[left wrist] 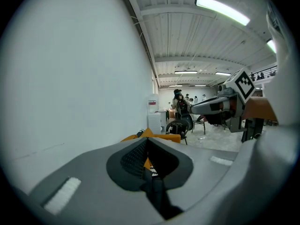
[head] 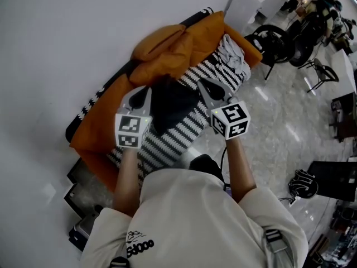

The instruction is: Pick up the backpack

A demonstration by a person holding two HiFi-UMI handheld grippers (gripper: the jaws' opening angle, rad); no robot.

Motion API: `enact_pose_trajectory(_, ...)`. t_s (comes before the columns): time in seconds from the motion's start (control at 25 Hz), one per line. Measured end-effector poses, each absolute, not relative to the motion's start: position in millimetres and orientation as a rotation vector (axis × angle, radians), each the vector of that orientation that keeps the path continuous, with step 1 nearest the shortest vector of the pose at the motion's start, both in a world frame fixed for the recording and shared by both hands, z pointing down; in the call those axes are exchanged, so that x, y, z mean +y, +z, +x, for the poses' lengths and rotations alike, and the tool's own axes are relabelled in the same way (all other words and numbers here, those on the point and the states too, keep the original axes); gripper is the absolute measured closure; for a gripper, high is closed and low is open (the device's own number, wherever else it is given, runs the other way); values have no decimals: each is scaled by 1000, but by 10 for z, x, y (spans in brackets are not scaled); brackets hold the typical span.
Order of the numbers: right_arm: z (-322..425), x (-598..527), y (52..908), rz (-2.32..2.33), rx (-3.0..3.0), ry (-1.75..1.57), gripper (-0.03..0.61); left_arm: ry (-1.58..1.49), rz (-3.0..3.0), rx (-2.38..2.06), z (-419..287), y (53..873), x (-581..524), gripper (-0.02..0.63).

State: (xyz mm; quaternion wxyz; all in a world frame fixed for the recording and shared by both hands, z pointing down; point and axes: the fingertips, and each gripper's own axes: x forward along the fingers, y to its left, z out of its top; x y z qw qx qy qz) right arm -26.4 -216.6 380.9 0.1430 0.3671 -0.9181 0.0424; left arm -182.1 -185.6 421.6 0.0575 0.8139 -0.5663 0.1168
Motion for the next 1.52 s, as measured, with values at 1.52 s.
enact_pose_trajectory(1.52,-467,-2602,6175,601,-2439,371,350,647,2030,-1557,-1905,6305,-2095,453)
